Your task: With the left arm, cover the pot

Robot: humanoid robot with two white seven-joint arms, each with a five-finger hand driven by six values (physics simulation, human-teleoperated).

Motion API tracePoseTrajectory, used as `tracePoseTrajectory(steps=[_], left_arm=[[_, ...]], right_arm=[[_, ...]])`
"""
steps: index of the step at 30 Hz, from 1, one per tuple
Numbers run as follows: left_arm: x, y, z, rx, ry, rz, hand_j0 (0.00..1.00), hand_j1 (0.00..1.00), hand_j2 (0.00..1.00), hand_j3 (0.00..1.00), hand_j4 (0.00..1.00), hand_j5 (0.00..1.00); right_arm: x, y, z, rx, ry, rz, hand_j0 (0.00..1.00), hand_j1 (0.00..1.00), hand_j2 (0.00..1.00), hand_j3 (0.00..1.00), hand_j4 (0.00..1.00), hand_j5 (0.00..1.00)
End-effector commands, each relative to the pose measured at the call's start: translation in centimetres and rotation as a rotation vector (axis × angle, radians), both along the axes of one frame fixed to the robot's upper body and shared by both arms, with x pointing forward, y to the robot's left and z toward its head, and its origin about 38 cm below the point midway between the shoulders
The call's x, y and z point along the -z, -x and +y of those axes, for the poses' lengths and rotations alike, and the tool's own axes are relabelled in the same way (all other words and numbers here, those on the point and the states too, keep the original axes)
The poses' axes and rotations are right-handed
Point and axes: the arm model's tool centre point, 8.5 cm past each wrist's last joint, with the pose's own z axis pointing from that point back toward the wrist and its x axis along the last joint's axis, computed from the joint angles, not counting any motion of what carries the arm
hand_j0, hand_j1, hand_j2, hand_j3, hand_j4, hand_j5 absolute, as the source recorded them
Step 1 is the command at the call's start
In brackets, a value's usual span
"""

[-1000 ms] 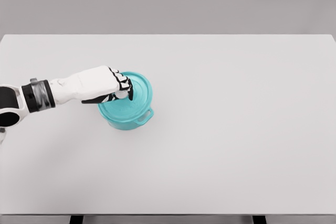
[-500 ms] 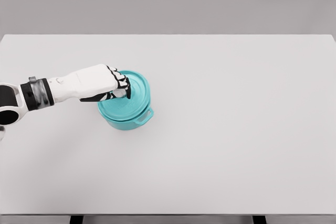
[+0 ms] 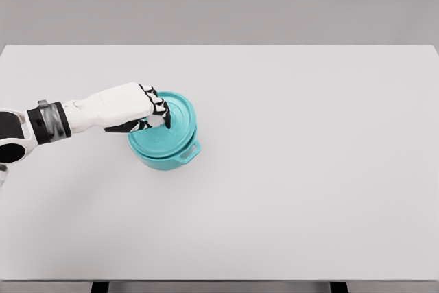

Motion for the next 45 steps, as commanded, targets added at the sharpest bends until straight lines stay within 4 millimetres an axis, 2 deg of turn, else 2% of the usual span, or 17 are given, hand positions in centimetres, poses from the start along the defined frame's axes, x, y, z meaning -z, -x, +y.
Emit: tracePoseTrajectory(steps=[1, 27, 29, 30, 35, 37, 39, 41, 45], left_arm=[[0.12, -0.02, 0.08, 0.003, -0.019, -0.001, 0.60, 0.60, 0.60, 0.60, 0.60, 0.60], [-0.03, 0.11, -0.26, 0.011, -0.011, -0.006, 0.68, 0.68, 0.68, 0.68, 0.68, 0.68], [0.01, 0.09, -0.22, 0.010, -0.013, -0.004, 0.67, 0.67, 0.67, 0.67, 0.67, 0.67], [0.00, 0.09, -0.22, 0.010, -0.011, -0.005, 0.61, 0.61, 0.61, 0.61, 0.61, 0.61], [0.06, 0.05, -0.10, 0.007, -0.013, -0.003, 0.46, 0.46, 0.46, 0.46, 0.46, 0.46], [0.03, 0.07, -0.14, 0.008, -0.013, -0.004, 0.50, 0.50, 0.50, 0.50, 0.50, 0.50], [0.03, 0.07, -0.14, 0.008, -0.013, -0.004, 0.62, 0.62, 0.62, 0.62, 0.62, 0.62], [0.00, 0.09, -0.17, 0.009, -0.013, -0.005, 0.69, 0.69, 0.69, 0.69, 0.69, 0.69], [-0.07, 0.06, -0.12, 0.008, -0.014, -0.006, 0.72, 0.72, 0.72, 0.72, 0.72, 0.72]], right_arm=[[0.00, -0.08, 0.01, 0.000, 0.000, -0.001, 1.00, 1.00, 1.00, 1.00, 1.00, 1.00], [0.00, 0.02, 0.01, 0.000, 0.000, 0.001, 1.00, 1.00, 1.00, 1.00, 1.00, 1.00], [0.00, 0.02, 0.01, 0.000, 0.000, 0.001, 1.00, 1.00, 1.00, 1.00, 1.00, 1.00], [0.00, -0.03, 0.00, 0.000, 0.000, -0.001, 1.00, 1.00, 1.00, 1.00, 1.00, 1.00], [0.00, 0.02, 0.01, 0.000, 0.000, 0.001, 1.00, 1.00, 1.00, 1.00, 1.00, 1.00], [0.00, -0.03, 0.00, 0.000, 0.000, -0.001, 1.00, 1.00, 1.00, 1.00, 1.00, 1.00], [0.00, 0.02, 0.01, 0.000, 0.000, 0.001, 1.00, 1.00, 1.00, 1.00, 1.00, 1.00], [0.00, 0.02, 0.01, 0.000, 0.000, 0.001, 1.00, 1.00, 1.00, 1.00, 1.00, 1.00], [0.00, 0.02, 0.01, 0.000, 0.000, 0.001, 1.00, 1.00, 1.00, 1.00, 1.00, 1.00]])
